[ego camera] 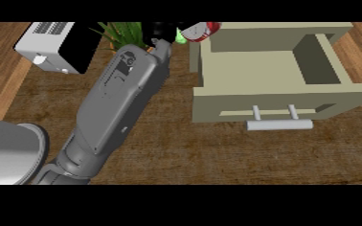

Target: Pick up the can, place it into the drawer and close the drawer

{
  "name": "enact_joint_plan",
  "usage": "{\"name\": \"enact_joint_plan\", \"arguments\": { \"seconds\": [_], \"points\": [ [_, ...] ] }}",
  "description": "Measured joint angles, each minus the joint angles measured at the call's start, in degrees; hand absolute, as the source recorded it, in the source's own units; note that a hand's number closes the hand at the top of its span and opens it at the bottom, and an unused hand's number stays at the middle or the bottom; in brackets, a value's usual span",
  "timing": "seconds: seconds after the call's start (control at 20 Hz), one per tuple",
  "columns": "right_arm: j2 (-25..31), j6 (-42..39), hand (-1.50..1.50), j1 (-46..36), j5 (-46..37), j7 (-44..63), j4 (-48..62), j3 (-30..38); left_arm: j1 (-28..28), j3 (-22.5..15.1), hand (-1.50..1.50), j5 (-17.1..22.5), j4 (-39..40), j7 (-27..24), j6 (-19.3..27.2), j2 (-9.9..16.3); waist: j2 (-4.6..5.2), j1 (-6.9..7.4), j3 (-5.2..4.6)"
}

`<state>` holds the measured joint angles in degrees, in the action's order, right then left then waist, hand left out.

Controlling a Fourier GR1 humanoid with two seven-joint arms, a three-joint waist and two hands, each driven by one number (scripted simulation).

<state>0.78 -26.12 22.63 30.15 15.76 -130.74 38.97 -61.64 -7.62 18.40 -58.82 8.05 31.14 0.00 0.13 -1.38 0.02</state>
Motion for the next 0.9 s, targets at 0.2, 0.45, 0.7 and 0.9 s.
{"name": "enact_joint_plan", "arguments": {
  "seconds": [0.2,0.45,0.7,0.9],
  "points": [
    [-0.2,-1.0,-1.5,0.3,0.4,-0.7,0.9,0.3,-5.2,-1.6,1.5,3.0,5.5,-1.3,2.0,0.0,0.07,-0.5,0.03],
    [0.8,-0.2,-1.5,-0.6,1.3,1.1,-0.2,0.5,-10.4,-3.6,1.5,7.7,12.9,-4.5,3.2,0.0,0.23,-1.06,0.02],
    [1.3,-0.3,-1.5,-1.9,0.5,0.4,1.8,0.4,-13.7,-6.7,1.5,12.9,17.4,-6.6,4.5,0.0,0.29,-1.33,0.04],
    [1.1,0.4,-1.5,-2.3,0.4,1.7,0.0,0.0,-15.2,-9.9,1.5,16.8,20.0,-8.0,5.6,0.0,0.3,-1.55,0.04]
  ]
}}
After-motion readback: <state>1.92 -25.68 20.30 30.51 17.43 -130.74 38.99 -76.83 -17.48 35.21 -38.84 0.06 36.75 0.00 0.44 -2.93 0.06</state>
